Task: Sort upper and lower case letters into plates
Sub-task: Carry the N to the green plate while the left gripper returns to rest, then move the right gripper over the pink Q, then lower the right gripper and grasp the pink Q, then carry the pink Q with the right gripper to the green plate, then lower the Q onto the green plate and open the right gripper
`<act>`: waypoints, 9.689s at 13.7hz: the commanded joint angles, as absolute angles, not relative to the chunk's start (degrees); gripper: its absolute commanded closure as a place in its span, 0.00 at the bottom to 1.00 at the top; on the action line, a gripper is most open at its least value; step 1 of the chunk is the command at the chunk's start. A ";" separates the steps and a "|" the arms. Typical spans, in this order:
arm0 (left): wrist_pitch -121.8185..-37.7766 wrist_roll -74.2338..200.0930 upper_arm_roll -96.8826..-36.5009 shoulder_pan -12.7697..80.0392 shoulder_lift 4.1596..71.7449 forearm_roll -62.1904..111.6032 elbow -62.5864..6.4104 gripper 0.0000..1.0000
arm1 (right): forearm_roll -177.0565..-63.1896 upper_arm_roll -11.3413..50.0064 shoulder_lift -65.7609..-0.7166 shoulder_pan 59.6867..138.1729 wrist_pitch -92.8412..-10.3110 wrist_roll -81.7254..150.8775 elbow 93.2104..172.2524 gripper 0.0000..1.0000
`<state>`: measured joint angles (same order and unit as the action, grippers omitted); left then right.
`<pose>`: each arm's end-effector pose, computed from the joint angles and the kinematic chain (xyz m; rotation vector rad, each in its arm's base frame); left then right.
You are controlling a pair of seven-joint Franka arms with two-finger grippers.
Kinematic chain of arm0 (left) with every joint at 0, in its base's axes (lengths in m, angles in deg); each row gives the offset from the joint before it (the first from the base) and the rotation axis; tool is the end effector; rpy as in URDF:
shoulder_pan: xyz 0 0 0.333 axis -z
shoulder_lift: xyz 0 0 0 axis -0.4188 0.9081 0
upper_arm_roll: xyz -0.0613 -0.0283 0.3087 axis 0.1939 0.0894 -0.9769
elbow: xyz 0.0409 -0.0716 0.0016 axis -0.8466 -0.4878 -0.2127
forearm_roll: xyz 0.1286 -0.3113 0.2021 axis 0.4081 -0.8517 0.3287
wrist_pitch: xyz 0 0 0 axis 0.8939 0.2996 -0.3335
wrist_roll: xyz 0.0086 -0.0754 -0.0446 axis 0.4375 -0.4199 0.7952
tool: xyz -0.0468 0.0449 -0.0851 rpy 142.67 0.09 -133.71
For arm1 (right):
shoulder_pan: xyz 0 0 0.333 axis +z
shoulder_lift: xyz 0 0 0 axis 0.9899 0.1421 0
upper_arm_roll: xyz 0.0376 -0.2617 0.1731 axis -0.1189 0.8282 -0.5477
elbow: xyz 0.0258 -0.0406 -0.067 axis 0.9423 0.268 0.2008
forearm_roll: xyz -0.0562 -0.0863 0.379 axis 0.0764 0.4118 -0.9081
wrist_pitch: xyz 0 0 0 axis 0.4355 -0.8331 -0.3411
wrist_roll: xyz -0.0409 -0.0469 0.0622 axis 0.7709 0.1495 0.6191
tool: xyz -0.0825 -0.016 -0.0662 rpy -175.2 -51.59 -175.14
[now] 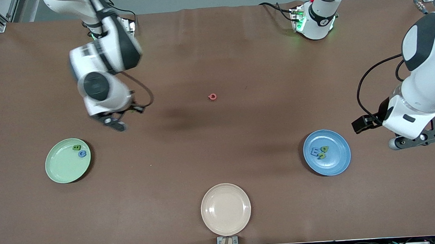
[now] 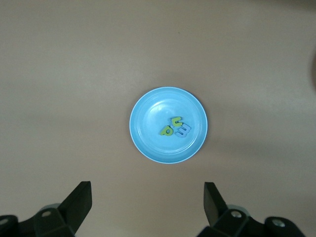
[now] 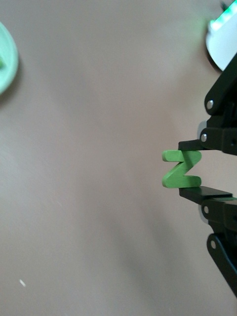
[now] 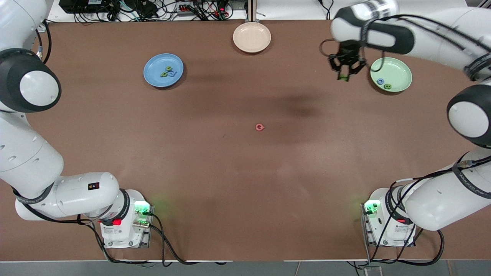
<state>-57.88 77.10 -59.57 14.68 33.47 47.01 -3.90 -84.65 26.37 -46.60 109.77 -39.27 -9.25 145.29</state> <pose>0.6549 -0.1025 0.5455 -3.0667 -0.1544 -0.0463 0.5354 0.1538 0.3719 2.8908 -0.6160 -0.4113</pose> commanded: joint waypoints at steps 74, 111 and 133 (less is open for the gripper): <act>-54.83 64.56 -81.33 28.36 12.33 36.95 -17.76 0.00 | -100.59 24.69 -22.25 145.99 -81.77 -27.76 145.51 0.09; -54.57 65.09 -80.97 28.63 13.30 36.60 -17.23 0.00 | -92.24 56.34 -36.85 121.67 -62.85 55.27 153.67 0.73; -54.04 60.96 -81.41 28.28 12.68 34.40 -17.23 0.00 | -112.11 46.76 -17.86 100.12 -70.25 85.62 139.18 0.72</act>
<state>-54.30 62.30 -81.29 28.61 13.69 35.62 -17.11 -111.04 48.58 -19.41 102.68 -70.79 83.80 141.60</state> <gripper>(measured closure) 0.000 0.573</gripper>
